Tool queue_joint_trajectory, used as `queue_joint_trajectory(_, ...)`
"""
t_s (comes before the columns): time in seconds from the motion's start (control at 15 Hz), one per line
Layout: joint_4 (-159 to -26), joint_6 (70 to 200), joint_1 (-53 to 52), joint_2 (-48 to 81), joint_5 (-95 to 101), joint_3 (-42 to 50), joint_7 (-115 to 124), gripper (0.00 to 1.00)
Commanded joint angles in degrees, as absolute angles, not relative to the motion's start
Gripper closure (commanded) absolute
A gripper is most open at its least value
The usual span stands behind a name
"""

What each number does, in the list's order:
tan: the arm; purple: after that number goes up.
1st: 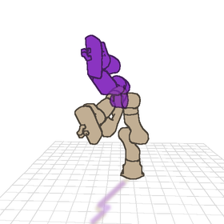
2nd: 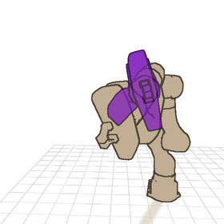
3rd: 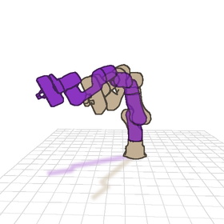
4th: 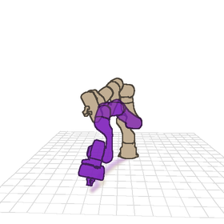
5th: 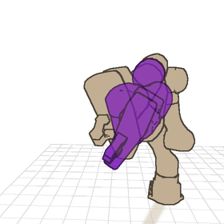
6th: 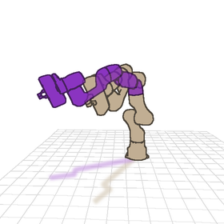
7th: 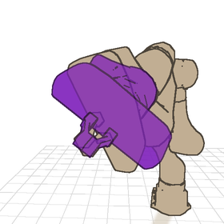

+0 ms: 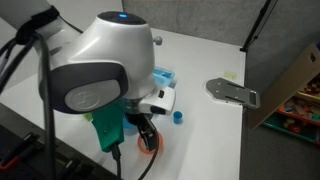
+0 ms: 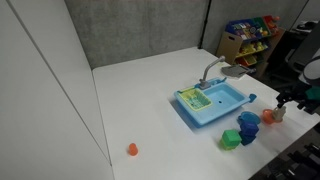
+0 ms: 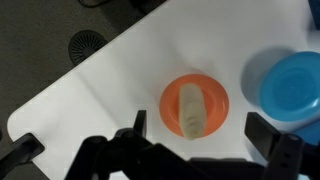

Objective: Put the bottle on the dish rack

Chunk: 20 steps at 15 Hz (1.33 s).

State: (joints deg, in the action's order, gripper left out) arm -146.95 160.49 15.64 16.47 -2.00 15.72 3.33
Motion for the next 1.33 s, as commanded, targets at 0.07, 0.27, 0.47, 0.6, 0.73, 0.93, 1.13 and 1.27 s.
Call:
queue_joint_trajectory(0.07,-144.3,161.3,18.4,18.9,-5.5,12.8,-2.5,0.00)
queue_joint_trajectory(0.27,-143.4,161.2,18.6,20.6,-5.1,12.9,-3.0,0.00)
queue_joint_trajectory(0.47,-143.1,162.0,18.4,22.4,-4.5,13.1,-2.8,0.00)
queue_joint_trajectory(0.6,-142.8,162.6,18.4,23.5,-4.4,13.0,-2.8,0.00)
queue_joint_trajectory(0.73,-142.4,163.5,18.3,24.6,-4.2,13.1,-2.6,0.00)
queue_joint_trajectory(0.93,-142.0,164.5,18.0,25.6,-3.9,13.1,-2.2,0.26)
queue_joint_trajectory(1.13,-142.0,164.9,17.6,25.8,-3.6,13.2,-1.9,0.39)
queue_joint_trajectory(1.27,-142.3,164.6,17.0,25.3,-3.3,13.5,-1.6,0.56)
